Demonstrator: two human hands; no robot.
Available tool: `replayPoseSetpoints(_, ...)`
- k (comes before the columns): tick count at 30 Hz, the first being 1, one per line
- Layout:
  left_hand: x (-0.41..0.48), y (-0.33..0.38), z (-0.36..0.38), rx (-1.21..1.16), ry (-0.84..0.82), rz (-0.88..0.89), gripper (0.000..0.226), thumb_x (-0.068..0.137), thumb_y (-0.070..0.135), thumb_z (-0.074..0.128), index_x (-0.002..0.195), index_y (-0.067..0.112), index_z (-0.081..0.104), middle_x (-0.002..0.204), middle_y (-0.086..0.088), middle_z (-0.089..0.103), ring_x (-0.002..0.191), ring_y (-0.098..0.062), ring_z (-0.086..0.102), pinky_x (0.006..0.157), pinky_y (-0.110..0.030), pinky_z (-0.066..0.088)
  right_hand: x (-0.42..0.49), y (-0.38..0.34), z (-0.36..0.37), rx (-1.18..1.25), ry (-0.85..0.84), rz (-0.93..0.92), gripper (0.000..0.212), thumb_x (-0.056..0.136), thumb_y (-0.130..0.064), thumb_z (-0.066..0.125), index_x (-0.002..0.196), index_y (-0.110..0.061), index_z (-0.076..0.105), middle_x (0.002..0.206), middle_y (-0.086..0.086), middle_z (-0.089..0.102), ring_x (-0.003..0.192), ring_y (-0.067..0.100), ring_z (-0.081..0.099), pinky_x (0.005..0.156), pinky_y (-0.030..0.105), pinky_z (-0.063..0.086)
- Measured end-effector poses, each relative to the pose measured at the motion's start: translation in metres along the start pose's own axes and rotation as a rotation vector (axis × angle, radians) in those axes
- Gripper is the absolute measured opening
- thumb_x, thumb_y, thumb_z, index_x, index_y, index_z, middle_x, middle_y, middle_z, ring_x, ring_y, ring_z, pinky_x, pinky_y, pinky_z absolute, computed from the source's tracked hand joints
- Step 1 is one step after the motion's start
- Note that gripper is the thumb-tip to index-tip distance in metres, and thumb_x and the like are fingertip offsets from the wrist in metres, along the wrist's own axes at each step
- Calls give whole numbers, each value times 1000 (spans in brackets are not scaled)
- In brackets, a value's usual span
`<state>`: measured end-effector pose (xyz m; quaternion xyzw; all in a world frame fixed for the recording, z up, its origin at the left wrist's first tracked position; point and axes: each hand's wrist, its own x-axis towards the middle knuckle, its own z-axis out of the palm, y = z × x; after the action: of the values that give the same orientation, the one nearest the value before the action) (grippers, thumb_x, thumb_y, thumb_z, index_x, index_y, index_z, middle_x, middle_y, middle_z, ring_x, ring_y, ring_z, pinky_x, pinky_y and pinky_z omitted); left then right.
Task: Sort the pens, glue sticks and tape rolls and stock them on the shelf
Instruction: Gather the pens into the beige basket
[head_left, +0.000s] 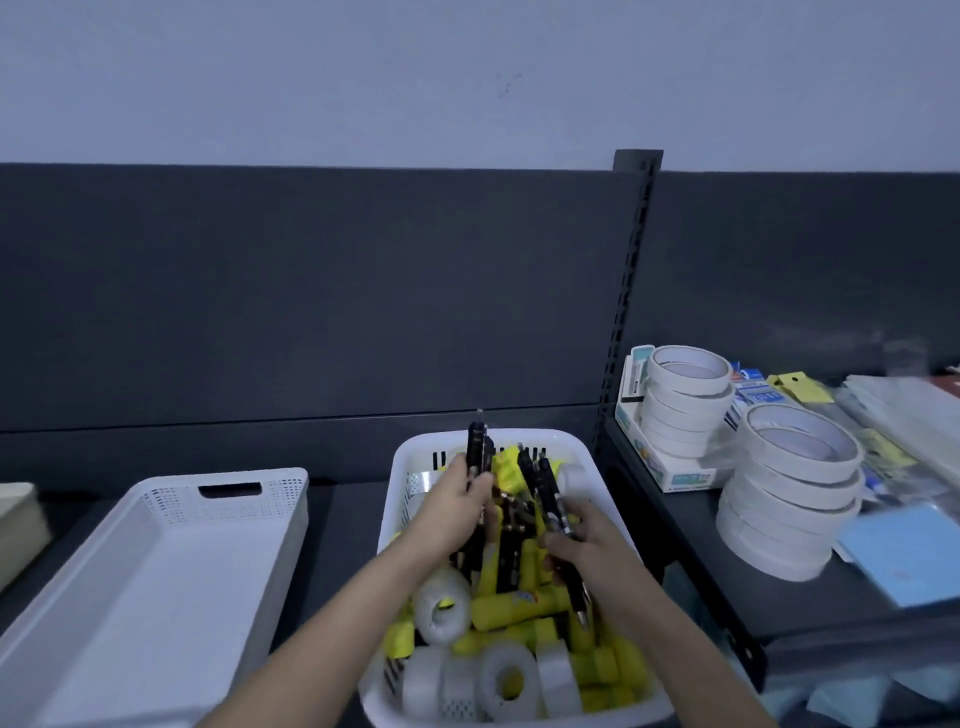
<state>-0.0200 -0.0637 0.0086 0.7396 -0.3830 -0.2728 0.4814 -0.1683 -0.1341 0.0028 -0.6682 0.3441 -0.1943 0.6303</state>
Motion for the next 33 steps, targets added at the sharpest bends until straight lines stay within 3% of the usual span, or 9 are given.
replayPoseSetpoints(4, -25, 7, -40, -146, 106, 15, 17, 98, 5, 34, 84, 14, 35, 65, -5, 47, 50, -19, 45, 52, -29, 43, -6, -18, 31, 14, -81, -79, 24, 95, -4, 46, 98, -28, 48, 87, 8, 58, 68, 17, 57, 57, 22, 48)
replayPoseSetpoints(7, -48, 0, -80, -170, 206, -39, 21, 95, 1, 36, 80, 14, 37, 69, -8, 48, 53, -21, 46, 59, -35, 43, -7, -29, 64, 2, -156, -149, 21, 94, -2, 47, 104, -20, 52, 79, 6, 58, 67, 18, 56, 59, 21, 48)
replayPoseSetpoints(11, -84, -19, -142, -258, 298, -126, 13, 95, 0, 37, 87, 10, 37, 74, -6, 49, 54, -18, 49, 53, -31, 48, -3, -40, 121, -27, -243, -190, 17, 91, 4, 46, 105, -5, 52, 76, 9, 52, 61, 16, 54, 56, 25, 46)
replayPoseSetpoints(15, -123, -49, -208, -282, 395, -156, 10, 95, 1, 37, 91, 10, 38, 78, -6, 47, 56, -17, 50, 56, -31, 51, -2, -50, 197, 9, -297, -161, 25, 91, 8, 46, 97, -16, 50, 80, 8, 50, 58, 17, 52, 45, 17, 47)
replayPoseSetpoints(19, -158, -87, -292, -258, 486, -149, 17, 94, 0, 38, 83, 13, 37, 74, -8, 44, 56, -18, 48, 56, -32, 50, -11, -63, 288, -13, -384, -144, 21, 91, 2, 49, 106, -12, 51, 81, 7, 52, 62, 17, 56, 58, 24, 50)
replayPoseSetpoints(25, -206, -175, -453, 8, 611, -205, 21, 91, -3, 43, 78, 14, 43, 69, -2, 44, 58, -17, 46, 56, -29, 43, -20, -77, 468, 40, -457, -50, 18, 94, 0, 46, 111, -5, 47, 76, 9, 53, 62, 18, 54, 57, 25, 53)
replayPoseSetpoints(27, -213, -198, -492, 90, 600, -278, 22, 90, 1, 46, 75, 16, 44, 70, -2, 49, 63, -21, 52, 65, -36, 50, -20, -78, 516, 56, -464, -8, 19, 94, 1, 44, 111, -7, 42, 77, 9, 50, 60, 17, 52, 51, 22, 51)
replayPoseSetpoints(30, -203, -226, -523, 226, 503, -367, 18, 87, 4, 50, 74, 16, 47, 78, -9, 57, 79, -30, 59, 81, -46, 53, -8, -73, 568, 1, -434, 36, 40, 94, -1, 44, 132, -8, 33, 87, 10, 49, 58, 15, 51, 50, 24, 49)
replayPoseSetpoints(33, -183, -239, -526, 448, 401, -419, 9, 87, 9, 51, 93, 6, 58, 101, -18, 64, 96, -33, 61, 77, -30, 46, 9, -67, 598, -263, -339, 5, 36, 93, -4, 43, 128, -10, 37, 77, 1, 50, 64, 14, 51, 57, 26, 45)
